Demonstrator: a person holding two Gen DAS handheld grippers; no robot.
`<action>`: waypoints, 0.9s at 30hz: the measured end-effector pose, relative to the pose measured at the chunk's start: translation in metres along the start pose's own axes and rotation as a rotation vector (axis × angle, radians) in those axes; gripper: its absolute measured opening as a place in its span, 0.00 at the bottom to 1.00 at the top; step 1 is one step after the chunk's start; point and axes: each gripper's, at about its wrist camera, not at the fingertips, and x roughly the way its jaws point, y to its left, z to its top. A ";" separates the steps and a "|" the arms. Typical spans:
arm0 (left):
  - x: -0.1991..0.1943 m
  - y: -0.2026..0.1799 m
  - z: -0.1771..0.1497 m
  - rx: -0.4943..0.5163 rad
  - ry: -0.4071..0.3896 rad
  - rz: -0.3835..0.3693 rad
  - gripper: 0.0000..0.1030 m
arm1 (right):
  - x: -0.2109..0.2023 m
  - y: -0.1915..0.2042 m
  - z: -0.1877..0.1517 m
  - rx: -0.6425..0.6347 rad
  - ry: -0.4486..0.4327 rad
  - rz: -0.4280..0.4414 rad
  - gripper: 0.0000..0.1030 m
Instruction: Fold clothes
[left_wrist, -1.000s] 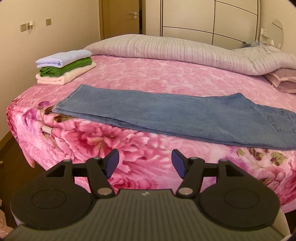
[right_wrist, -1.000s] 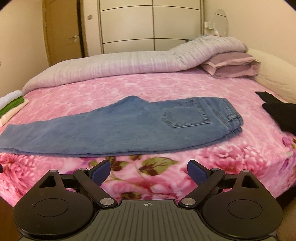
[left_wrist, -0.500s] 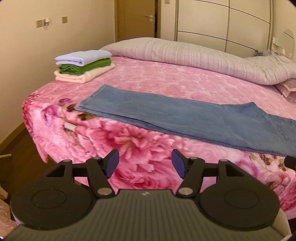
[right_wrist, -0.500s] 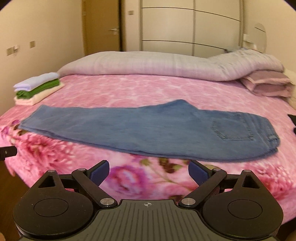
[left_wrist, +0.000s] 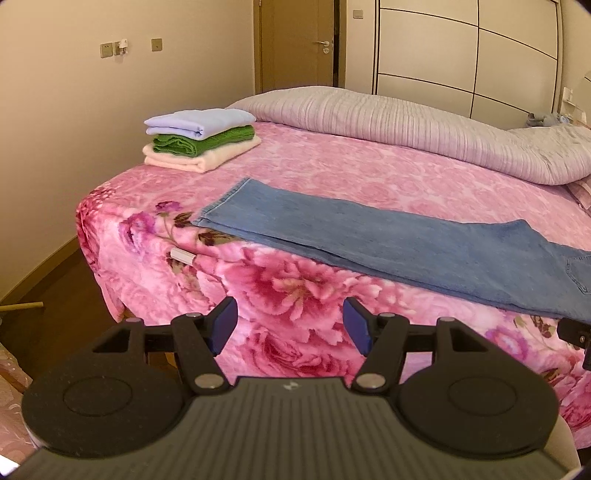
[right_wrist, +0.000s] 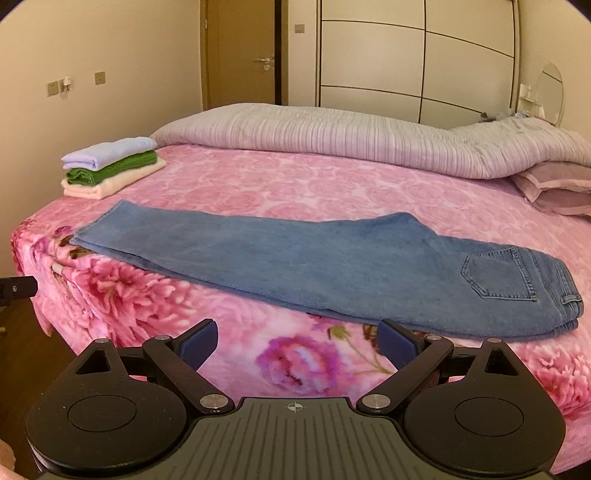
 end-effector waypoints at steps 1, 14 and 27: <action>0.000 0.000 0.001 0.000 0.001 0.000 0.58 | 0.000 0.000 0.001 0.002 0.001 -0.001 0.93; 0.046 0.024 0.017 -0.166 0.082 -0.153 0.58 | 0.025 -0.063 0.004 0.159 0.015 -0.040 0.93; 0.180 0.123 0.037 -0.820 0.146 -0.229 0.55 | 0.063 -0.217 0.009 0.688 0.058 -0.085 0.93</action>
